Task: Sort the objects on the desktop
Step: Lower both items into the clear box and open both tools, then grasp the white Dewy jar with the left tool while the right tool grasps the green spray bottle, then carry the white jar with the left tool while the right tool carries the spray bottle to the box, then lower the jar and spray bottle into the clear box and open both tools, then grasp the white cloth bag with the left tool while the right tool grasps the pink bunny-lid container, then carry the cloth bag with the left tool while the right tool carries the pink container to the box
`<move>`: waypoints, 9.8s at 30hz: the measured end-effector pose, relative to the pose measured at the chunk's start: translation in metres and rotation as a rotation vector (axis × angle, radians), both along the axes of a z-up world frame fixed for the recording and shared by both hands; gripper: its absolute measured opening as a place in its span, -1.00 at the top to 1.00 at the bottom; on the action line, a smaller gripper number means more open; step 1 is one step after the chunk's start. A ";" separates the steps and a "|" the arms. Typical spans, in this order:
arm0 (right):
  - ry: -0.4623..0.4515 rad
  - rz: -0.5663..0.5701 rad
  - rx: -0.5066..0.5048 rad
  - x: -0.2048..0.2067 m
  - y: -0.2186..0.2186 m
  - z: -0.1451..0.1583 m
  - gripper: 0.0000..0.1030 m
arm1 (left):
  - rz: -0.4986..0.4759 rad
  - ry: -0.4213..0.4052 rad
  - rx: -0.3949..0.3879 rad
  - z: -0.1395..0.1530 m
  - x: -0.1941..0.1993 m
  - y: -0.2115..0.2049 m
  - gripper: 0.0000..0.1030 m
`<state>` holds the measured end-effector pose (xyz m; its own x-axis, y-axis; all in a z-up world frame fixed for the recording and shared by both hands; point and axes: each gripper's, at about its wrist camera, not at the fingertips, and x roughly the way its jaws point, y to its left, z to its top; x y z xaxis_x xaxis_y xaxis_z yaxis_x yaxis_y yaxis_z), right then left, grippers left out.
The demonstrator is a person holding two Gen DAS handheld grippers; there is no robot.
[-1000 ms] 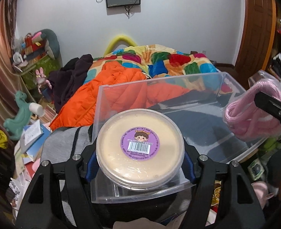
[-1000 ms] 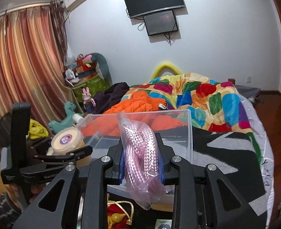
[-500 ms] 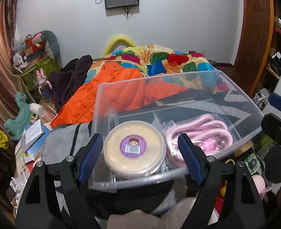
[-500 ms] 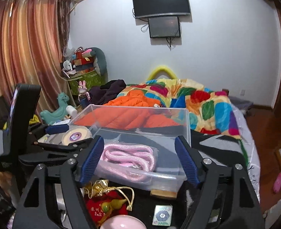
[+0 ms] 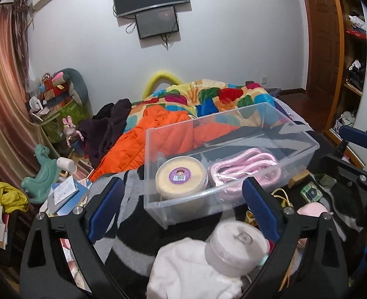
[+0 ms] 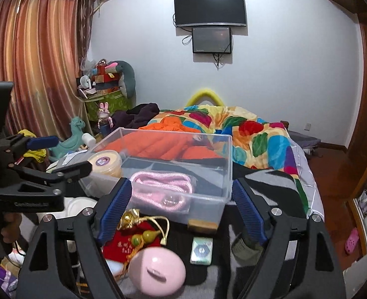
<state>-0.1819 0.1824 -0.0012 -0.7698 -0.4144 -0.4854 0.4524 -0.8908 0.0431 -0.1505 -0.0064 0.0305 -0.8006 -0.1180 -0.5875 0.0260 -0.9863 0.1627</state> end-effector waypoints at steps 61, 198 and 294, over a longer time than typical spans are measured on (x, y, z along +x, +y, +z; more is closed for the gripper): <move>-0.219 -0.152 0.044 -0.045 0.069 -0.077 -0.22 | -0.093 -0.202 -0.021 -0.077 0.000 0.031 -0.94; -0.196 0.046 0.001 0.029 -0.002 -0.073 -0.27 | 0.015 -0.170 0.315 -0.085 0.038 -0.034 -0.86; -0.129 0.081 0.070 -0.104 -0.082 -0.028 -0.16 | -0.016 -0.055 0.499 -0.040 -0.107 -0.050 0.29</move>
